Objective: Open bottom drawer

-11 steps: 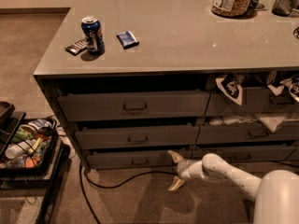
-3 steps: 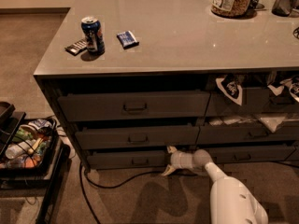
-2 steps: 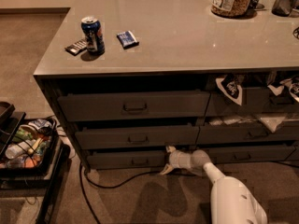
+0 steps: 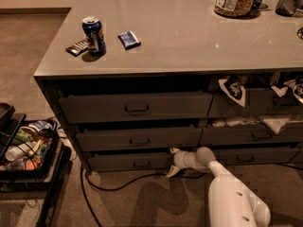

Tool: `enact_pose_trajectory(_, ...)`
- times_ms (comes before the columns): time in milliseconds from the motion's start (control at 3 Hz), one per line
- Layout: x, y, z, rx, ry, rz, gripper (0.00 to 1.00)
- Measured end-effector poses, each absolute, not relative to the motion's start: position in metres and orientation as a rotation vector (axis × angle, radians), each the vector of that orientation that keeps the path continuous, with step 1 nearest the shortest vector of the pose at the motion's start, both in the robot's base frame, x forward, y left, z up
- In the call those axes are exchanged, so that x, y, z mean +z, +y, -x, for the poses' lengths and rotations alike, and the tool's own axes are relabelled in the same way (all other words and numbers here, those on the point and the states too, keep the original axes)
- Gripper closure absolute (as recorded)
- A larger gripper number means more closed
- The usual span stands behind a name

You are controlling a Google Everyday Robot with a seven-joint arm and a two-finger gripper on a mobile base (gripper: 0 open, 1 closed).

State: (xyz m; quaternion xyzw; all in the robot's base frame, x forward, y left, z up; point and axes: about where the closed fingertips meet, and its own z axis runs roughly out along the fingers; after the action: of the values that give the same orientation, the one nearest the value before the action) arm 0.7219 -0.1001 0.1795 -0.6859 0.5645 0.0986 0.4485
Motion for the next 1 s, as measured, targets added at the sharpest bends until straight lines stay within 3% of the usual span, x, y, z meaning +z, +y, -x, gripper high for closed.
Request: enact_pose_trajectory(1000,0.178,-0.1,-0.695,0.197,1.316,1.73,0.0)
